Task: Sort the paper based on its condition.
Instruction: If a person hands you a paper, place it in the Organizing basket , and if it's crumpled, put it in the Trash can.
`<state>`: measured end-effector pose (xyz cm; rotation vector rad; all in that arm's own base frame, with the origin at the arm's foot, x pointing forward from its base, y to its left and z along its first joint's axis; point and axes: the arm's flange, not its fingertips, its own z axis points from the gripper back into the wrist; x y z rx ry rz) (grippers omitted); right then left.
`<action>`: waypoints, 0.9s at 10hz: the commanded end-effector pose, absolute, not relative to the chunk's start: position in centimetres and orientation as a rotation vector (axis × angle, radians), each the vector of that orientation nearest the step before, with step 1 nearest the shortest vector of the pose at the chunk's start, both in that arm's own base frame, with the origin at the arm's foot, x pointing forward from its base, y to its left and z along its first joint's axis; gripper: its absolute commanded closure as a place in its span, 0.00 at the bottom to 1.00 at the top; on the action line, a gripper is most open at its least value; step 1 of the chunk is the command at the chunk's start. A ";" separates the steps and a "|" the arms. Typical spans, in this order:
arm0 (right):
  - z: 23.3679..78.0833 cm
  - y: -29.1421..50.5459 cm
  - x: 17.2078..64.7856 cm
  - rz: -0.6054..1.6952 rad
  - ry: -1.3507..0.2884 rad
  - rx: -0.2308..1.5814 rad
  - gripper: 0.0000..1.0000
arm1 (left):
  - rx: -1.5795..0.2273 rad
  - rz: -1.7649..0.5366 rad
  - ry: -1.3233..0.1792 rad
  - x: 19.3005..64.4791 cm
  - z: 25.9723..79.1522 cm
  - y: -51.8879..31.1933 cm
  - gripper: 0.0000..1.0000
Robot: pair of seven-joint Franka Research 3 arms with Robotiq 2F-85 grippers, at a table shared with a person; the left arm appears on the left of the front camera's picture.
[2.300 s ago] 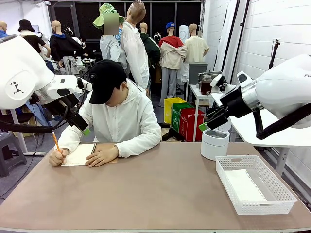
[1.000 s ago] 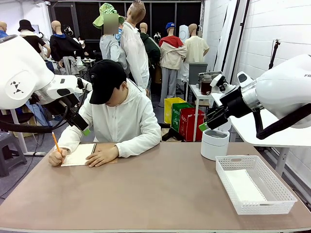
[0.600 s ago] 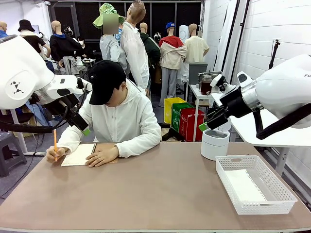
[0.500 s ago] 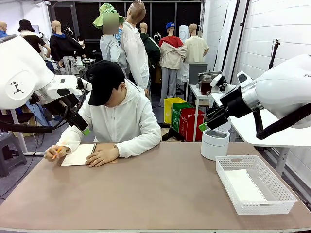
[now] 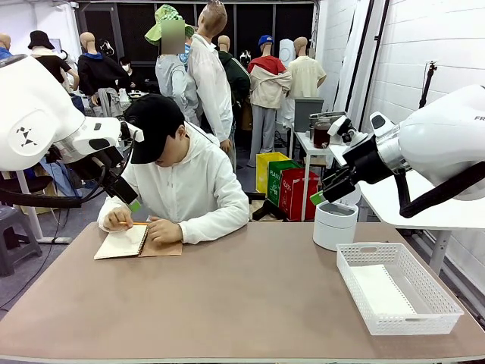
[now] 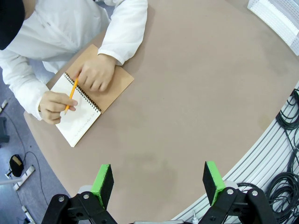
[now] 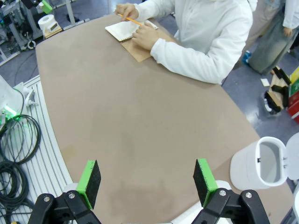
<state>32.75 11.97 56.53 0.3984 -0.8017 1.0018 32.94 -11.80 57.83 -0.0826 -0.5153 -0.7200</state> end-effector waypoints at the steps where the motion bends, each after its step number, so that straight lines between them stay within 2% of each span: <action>1: 56.5 12.0 32.7 1.007 -0.801 0.413 0.00 | -0.100 -0.730 -0.515 32.9 57.9 -11.7 0.00; 9: 56.5 12.0 32.7 1.007 -0.801 0.413 0.00 | -0.100 -0.730 -0.515 32.9 57.9 -11.7 0.00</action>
